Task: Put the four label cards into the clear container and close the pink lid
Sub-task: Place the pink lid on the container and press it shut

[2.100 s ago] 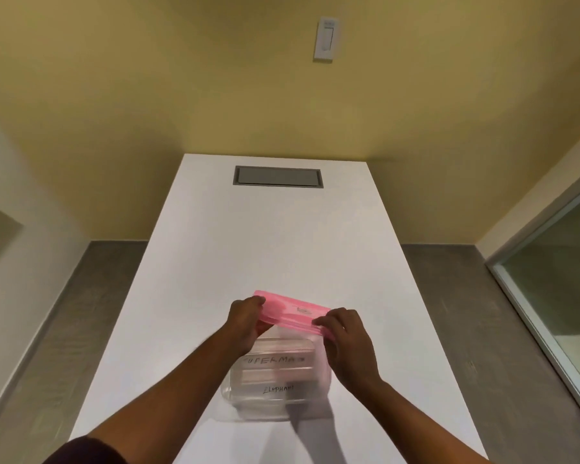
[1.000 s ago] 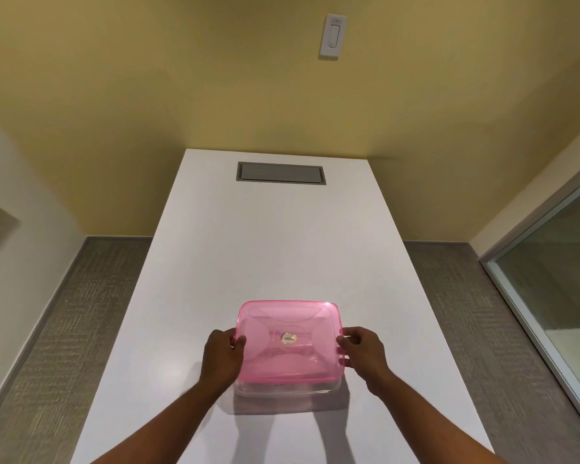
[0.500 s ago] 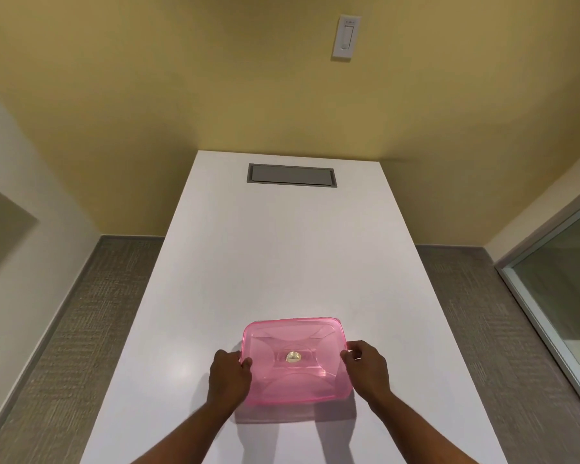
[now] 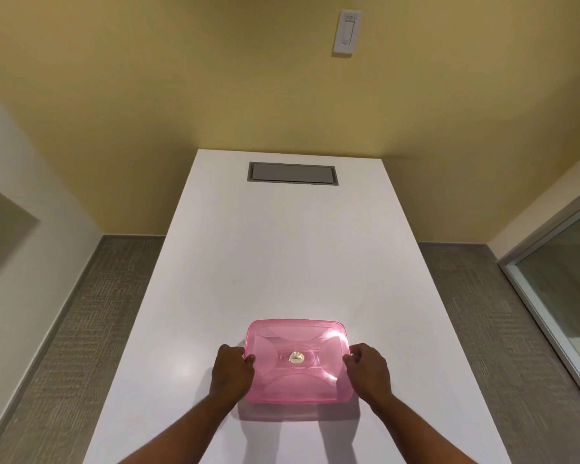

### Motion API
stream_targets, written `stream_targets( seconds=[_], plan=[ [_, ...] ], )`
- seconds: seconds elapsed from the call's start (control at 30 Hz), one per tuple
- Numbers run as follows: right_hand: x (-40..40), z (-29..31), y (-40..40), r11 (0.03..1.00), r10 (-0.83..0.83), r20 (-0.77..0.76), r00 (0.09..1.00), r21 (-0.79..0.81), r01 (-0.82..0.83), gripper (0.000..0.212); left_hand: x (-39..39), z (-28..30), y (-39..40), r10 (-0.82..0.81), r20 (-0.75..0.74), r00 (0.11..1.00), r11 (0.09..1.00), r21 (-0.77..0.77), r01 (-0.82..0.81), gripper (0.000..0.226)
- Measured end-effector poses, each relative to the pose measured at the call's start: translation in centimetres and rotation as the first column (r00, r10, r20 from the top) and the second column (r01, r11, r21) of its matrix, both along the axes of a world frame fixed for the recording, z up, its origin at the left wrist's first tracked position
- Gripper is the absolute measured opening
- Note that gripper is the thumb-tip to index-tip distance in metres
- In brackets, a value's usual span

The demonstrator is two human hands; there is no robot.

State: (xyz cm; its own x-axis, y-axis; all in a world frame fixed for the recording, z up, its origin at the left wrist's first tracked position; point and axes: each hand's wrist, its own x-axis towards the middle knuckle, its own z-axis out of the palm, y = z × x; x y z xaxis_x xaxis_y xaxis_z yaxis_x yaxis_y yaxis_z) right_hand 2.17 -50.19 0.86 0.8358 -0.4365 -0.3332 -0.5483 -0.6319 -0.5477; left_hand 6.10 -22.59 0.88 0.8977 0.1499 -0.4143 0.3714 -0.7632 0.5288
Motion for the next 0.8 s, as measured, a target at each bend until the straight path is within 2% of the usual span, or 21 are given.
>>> stream_targets(
  seconds=[0.2,0.37,0.8],
  plan=[
    [0.2,0.2,-0.1,1.000,-0.021,-0.003,1.000,0.019,0.021,0.021,0.9,0.1,0.5,0.046,-0.054,0.998,0.996,-0.069,-0.049,0.029],
    [0.1,0.2,-0.3,0.990,-0.088,-0.041,0.995,0.105,0.092,0.021,1.2,0.4,0.9,0.127,-0.121,0.985,0.971,-0.187,-0.148,0.025],
    [0.5,0.1,-0.9,0.993,-0.078,-0.077,0.994,0.085,0.085,0.018,1.6,0.1,1.5,0.148,-0.159,0.976,0.949,-0.256,-0.185,0.021]
  ],
)
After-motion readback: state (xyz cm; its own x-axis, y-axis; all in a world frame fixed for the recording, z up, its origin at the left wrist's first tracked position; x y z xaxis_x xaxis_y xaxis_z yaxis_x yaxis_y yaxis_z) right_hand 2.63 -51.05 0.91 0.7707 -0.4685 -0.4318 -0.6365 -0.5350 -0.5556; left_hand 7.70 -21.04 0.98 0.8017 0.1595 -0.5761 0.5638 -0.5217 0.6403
